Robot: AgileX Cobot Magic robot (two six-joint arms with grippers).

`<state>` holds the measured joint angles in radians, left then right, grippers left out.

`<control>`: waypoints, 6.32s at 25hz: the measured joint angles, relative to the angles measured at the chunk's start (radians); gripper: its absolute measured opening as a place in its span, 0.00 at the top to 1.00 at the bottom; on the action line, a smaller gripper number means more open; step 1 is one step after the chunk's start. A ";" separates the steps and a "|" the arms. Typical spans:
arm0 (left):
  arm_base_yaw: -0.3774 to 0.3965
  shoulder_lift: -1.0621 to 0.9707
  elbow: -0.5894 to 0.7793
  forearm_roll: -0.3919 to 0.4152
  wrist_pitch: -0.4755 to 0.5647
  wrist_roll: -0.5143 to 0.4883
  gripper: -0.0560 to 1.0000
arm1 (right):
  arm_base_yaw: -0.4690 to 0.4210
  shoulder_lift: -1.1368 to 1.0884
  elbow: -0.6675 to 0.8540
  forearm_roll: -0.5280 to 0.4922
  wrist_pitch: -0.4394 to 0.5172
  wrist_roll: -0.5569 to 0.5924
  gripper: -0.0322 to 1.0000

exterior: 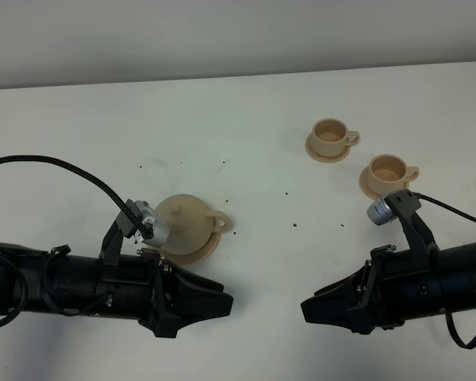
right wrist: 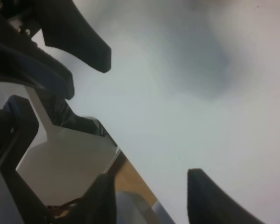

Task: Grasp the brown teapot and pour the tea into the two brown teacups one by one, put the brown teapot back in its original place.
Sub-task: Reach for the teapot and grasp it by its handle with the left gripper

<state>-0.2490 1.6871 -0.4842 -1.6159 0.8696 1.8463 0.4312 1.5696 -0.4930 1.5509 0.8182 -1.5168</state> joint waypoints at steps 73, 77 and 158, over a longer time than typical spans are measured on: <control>0.000 -0.602 0.002 0.153 -0.285 -0.336 0.60 | 0.000 -1.118 -0.115 -1.443 0.243 1.464 0.59; 0.000 -0.602 0.002 0.153 -0.285 -0.324 0.60 | 0.000 -1.238 -0.054 -1.451 0.241 1.440 0.59; -0.430 0.363 -1.170 1.633 -0.067 -1.823 0.60 | -0.460 -1.576 0.002 -1.361 0.246 1.421 0.59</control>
<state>-0.6790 2.0503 -1.6537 0.0173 0.8022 0.0237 -0.0288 -0.0064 -0.4908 0.1895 1.0643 -0.0962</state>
